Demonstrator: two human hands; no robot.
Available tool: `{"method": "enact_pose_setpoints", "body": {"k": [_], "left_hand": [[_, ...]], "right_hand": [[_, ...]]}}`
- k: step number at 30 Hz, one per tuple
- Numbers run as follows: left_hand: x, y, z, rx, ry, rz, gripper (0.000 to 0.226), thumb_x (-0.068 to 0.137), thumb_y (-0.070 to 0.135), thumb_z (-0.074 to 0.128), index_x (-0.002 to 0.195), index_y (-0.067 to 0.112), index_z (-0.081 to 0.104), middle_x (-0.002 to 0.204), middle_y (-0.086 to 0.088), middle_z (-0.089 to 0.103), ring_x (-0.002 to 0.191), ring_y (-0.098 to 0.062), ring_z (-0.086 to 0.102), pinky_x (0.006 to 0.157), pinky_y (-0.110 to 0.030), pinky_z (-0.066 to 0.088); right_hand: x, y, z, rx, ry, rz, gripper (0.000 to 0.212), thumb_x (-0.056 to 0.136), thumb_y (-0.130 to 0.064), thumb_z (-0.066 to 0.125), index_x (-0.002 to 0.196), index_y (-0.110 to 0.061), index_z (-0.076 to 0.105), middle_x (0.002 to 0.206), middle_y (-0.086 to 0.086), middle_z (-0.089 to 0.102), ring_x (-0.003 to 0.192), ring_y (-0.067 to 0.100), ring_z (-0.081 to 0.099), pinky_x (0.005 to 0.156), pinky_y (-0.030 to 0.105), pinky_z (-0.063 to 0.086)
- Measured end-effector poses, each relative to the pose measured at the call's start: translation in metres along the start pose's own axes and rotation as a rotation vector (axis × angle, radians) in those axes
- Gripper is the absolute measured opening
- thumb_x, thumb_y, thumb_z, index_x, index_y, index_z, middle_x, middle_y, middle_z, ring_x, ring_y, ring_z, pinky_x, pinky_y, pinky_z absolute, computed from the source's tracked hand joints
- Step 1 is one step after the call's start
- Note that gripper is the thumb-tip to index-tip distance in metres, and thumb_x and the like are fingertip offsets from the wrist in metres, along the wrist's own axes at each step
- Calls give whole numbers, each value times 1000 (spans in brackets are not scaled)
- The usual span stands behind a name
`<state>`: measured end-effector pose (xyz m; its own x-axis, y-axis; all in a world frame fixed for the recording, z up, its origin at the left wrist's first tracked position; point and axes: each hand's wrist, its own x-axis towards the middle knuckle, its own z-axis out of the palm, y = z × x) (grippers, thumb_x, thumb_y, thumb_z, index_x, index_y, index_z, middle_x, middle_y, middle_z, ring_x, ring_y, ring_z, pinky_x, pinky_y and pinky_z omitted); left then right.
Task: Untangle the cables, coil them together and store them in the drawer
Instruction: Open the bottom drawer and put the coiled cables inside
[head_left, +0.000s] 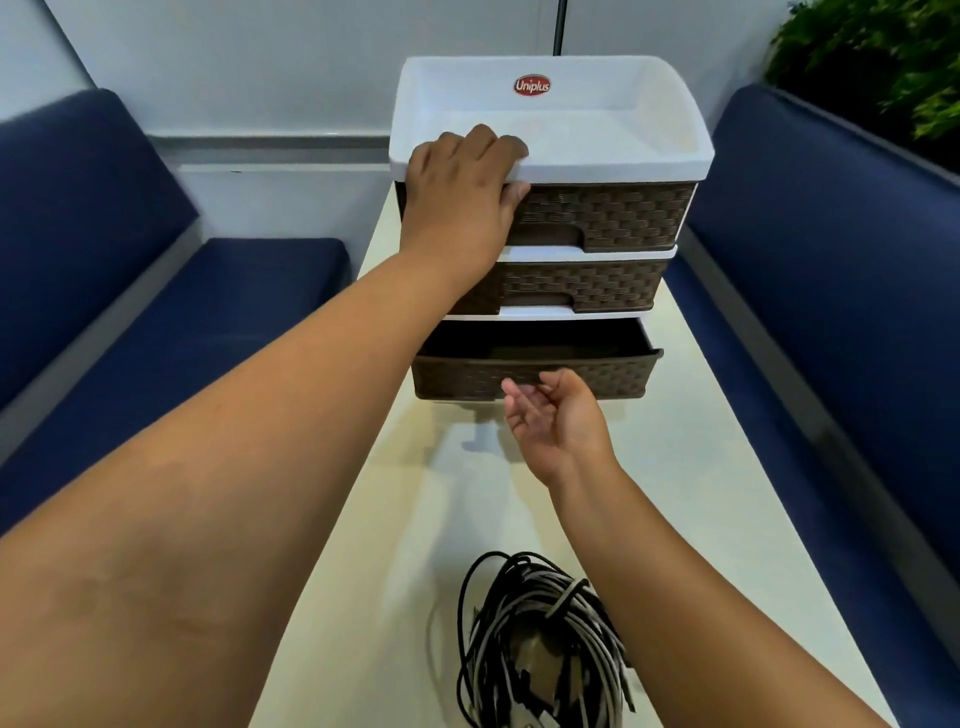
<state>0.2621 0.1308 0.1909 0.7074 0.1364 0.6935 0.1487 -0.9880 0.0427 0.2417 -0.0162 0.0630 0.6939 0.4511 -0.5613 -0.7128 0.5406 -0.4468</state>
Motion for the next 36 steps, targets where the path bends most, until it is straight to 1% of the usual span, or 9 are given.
{"method": "enact_pose_setpoints", "body": {"k": [11,14,17,19,23,27,30,32,36], "left_hand": [[-2,3,-2,-3,-18,-10,33,100,31,42,129,19,55,124,-5,56,114,-30,49,100,-36,26],[-2,6,-6,15,-71,-28,35,101,31,41,132,19,53,129,-6,55,119,-30,46,111,-40,22],[-8,12,-14,56,-130,-31,47,103,37,32,148,22,36,153,-6,36,144,-27,25,121,-47,3],[-24,23,-25,42,-63,4,55,104,38,28,155,18,22,162,-7,18,150,-27,10,120,-46,-2],[-116,58,-47,-172,122,214,47,102,27,42,145,7,43,152,-14,39,143,-29,33,118,-46,20],[-229,71,-44,-351,-211,116,46,102,36,37,139,13,50,141,-5,51,129,-20,43,108,-37,33],[-264,75,-34,-331,-682,13,60,99,53,30,150,21,30,154,3,33,140,-15,26,115,-36,22],[-274,76,-23,-246,-882,45,74,95,56,42,155,23,14,162,2,16,147,-17,12,118,-35,11],[-276,84,-8,-172,-1066,-2,96,82,52,62,155,20,8,161,-5,17,145,-27,21,113,-43,25]], "right_hand": [[-46,12,-24,-5,53,-20,9,92,-5,47,85,-5,52,80,14,57,81,28,69,69,29,53],[-50,11,-23,-12,49,-11,9,93,-5,46,85,-5,51,83,14,56,83,29,69,71,30,53],[-55,9,-26,-55,57,18,8,93,-6,46,85,-6,50,87,14,51,88,32,68,73,32,54],[-62,7,-32,-116,65,26,9,94,-7,46,86,-5,50,84,13,48,86,32,68,73,33,55],[-80,2,-57,-445,59,-99,11,96,-10,47,89,-5,54,91,14,54,75,25,62,66,30,51],[-100,-4,-100,-1106,150,-234,23,94,-24,54,116,-17,56,106,1,61,85,14,60,74,30,47],[-119,-4,-130,-1477,206,-277,44,92,-43,58,128,-20,51,121,2,57,104,18,59,88,37,49],[-127,1,-146,-1713,238,-236,66,86,-60,57,137,-19,46,135,6,51,123,24,51,99,40,45],[-143,21,-163,-1981,301,-139,81,74,-81,51,124,-17,48,127,9,53,120,30,49,95,42,46]]}}
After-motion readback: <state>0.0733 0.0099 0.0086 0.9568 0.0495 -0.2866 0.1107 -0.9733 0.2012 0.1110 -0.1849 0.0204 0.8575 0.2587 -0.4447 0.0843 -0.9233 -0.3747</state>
